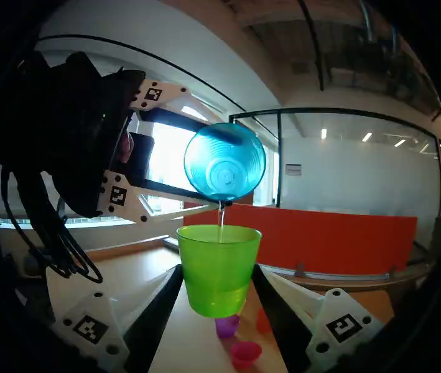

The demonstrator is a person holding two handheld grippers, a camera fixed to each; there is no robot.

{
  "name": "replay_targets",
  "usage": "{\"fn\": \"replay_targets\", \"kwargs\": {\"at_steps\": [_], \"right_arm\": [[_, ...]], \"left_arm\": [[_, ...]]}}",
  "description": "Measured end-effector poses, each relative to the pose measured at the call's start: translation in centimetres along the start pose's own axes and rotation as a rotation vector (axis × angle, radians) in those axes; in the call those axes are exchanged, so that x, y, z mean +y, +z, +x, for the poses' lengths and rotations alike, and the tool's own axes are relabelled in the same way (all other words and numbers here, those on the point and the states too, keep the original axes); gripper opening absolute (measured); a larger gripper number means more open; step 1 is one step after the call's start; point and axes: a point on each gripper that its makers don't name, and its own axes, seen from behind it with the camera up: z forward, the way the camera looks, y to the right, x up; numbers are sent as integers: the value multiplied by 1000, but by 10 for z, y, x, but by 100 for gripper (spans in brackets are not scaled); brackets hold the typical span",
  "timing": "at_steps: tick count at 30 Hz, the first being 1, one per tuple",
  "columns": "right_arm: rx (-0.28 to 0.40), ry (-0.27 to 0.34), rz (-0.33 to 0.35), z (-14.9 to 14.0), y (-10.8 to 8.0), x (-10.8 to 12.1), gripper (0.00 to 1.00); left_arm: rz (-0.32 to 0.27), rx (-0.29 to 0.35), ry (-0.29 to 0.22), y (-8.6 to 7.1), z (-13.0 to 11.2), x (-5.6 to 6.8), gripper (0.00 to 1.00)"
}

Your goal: Pour water

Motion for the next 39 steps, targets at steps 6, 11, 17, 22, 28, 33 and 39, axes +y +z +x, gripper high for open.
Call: {"fn": "replay_targets", "kwargs": {"at_steps": [6,11,17,22,28,33,39], "right_arm": [[2,-1,-1,1,0,2,84],[4,0,-2,1,0,2,84],[5,1,-4,1,0,3,84],[6,1,-6,1,0,4,84],[7,0,-6,2,0,5,84],[8,1,-6,3,0,5,84],[10,-1,-7,5,1,5,84]], "left_arm": [[6,0,41,1,0,-1,81],[8,2,43,-1,2,-2,81],[10,3,61,-2,4,-2,81],[11,4,74,-3,5,-1,81],[17,4,83,-2,6,-2,81],[20,4,84,-1,6,-3,81],[22,5,64,4,3,-6,81]]}}
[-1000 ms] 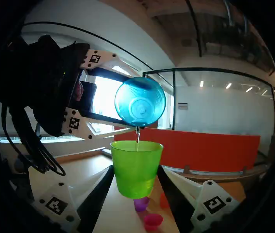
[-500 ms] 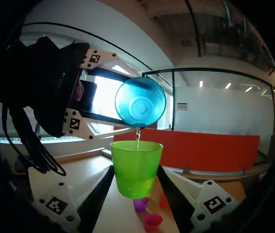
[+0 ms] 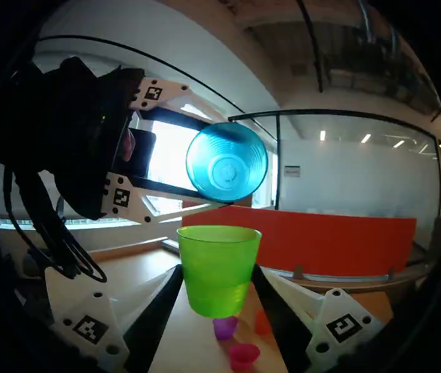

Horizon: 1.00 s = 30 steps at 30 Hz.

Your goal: Pour water

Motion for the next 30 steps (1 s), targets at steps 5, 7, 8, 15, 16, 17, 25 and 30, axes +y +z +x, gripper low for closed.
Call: {"fn": "replay_targets", "kwargs": {"at_steps": [5,7,8,15,16,17,25,30], "right_arm": [[1,1,-1,0,-1,1,84],[1,1,-1,0,-1,1,84],[1,0,-1,0,-1,0,84],[3,-2,-2,2,0,0,84],[3,-2,-2,3,0,-1,84],[3,-3,-2,3,-1,-1,84],[4,-7,0,5,0,-3,84],[5,-9,3,6,0,-4,84]], "left_arm": [[1,-14,-76,3,-7,1,81],[0,-21,-111,3,-10,3,81],[1,-25,-132,3,-11,3,81],[-8,-62,-330,2,-25,14,81],[-9,-67,-362,1,-27,15,81],[-10,-73,-397,1,-30,17,81],[-18,-113,-656,-11,-39,31,81],[-24,-138,-827,-19,-49,39,81]]}}
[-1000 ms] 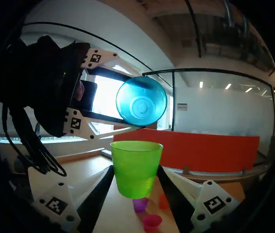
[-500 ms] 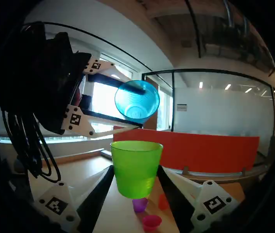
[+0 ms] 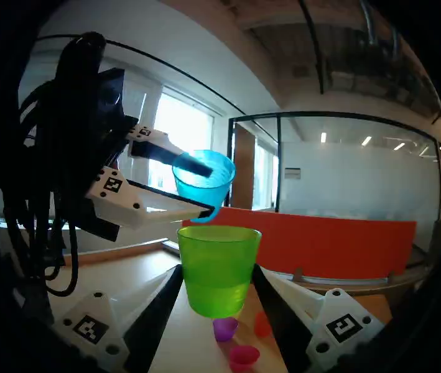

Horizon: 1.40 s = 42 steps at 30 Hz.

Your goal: Pour water

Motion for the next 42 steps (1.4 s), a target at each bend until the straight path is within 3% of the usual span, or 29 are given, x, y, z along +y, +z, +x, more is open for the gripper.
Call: {"fn": "replay_targets", "kwargs": {"at_steps": [12,21,27,42], "right_arm": [[3,7,2,0,-1,-3,84],[2,9,-9,-1,-6,-3,84],[-2,8,-22,-2,-12,-2,84],[-7,10,-63,-4,-28,0,84]], "left_arm": [[3,-42,-376,-15,-36,-10,81],[42,-74,-568,-33,-73,-11,81],[72,-88,-645,-45,-97,-4,81],[109,-146,-755,-59,-162,35,81]]}}
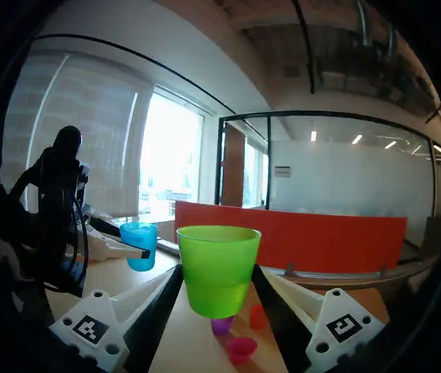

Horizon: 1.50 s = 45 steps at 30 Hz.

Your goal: Pour water

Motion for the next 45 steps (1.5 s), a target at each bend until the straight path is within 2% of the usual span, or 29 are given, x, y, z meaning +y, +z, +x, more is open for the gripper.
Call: {"fn": "replay_targets", "kwargs": {"at_steps": [6,15,25,45], "right_arm": [[-5,-4,-22,-5,-7,3,83],[-26,-4,-56,-18,-19,7,84],[-45,-6,-69,-43,-24,5,84],[-125,26,-87,-122,-33,1,84]], "left_arm": [[0,-19,-30,-2,-21,0,81],[-16,-25,-9,-4,-39,6,81],[-26,-36,-4,-1,-62,8,81],[-26,-76,15,7,-115,6,81]]}}
